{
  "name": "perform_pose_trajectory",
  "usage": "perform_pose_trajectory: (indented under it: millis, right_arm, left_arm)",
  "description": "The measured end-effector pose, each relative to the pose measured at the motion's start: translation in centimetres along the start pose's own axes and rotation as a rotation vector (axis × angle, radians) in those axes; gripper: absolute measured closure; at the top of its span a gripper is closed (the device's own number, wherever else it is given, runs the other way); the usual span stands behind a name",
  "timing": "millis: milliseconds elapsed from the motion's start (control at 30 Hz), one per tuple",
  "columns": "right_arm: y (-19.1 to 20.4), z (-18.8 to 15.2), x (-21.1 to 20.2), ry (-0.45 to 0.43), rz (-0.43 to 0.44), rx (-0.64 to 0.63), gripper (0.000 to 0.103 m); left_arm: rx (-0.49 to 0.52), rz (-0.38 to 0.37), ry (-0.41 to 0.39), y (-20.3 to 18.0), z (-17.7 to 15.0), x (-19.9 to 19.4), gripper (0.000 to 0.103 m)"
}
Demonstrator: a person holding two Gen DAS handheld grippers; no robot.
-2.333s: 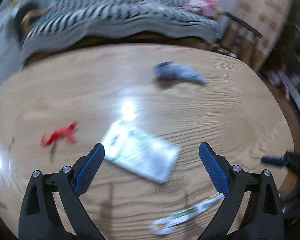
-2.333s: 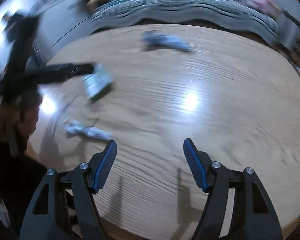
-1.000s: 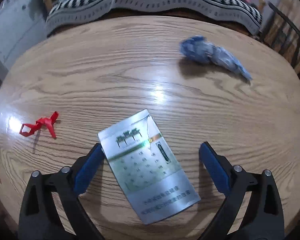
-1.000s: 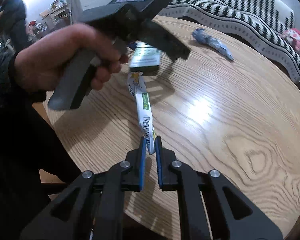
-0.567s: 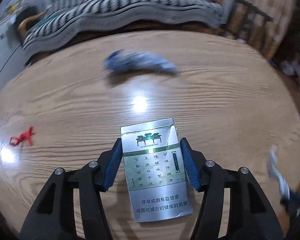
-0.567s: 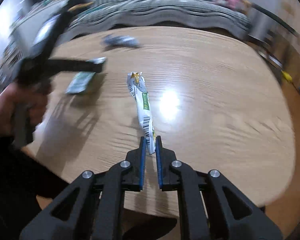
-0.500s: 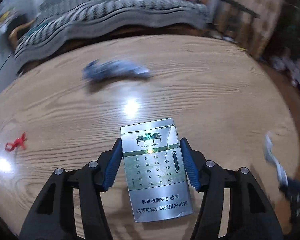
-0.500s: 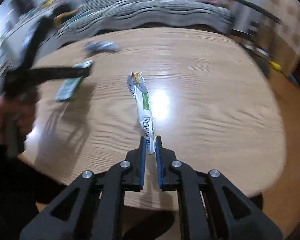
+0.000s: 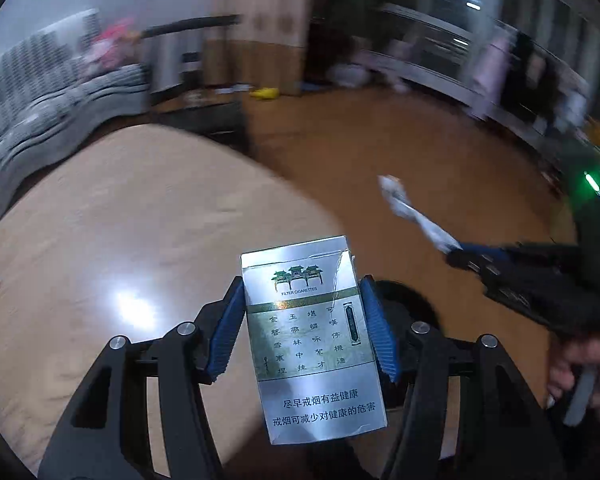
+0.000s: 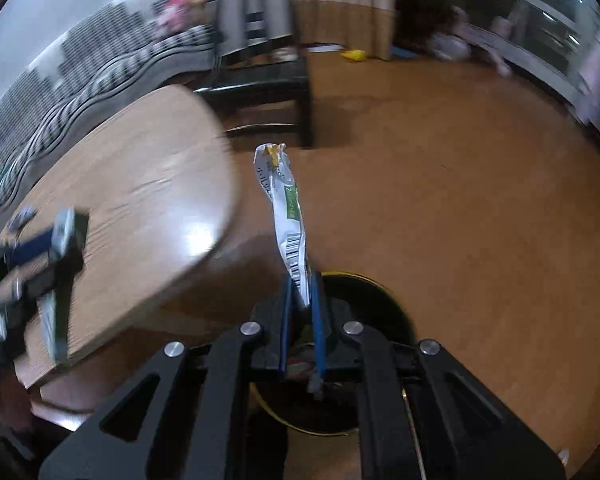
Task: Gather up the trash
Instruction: 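Carry the wrapper and cigarette box over the trash bin with both tools, then open the left tool to drop the box while the right tool releases the wrapper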
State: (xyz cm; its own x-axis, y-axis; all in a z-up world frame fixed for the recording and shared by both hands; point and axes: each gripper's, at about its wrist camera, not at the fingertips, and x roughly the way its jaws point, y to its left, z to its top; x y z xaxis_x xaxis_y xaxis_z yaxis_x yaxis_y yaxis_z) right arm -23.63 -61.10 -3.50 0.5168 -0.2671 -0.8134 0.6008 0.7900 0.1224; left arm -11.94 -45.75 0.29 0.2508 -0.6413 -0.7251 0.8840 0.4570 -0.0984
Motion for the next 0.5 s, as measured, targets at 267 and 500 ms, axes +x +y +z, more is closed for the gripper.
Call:
perform_pose_trajectory:
  millis: [267,500]
  right_arm:
    - [-5.9,-3.3,3.5,0.168,-0.008,0.120,0.093]
    - [-5.9,-4.3,4.3,0.214,0.007,0.111,0.093]
  left_arm:
    - [0.131,-0.096,0.108,-6.5,-1.6,7.0,0.046]
    - [0.118,-0.082,0.171,-5.5,-0.8,11.2,0.046]
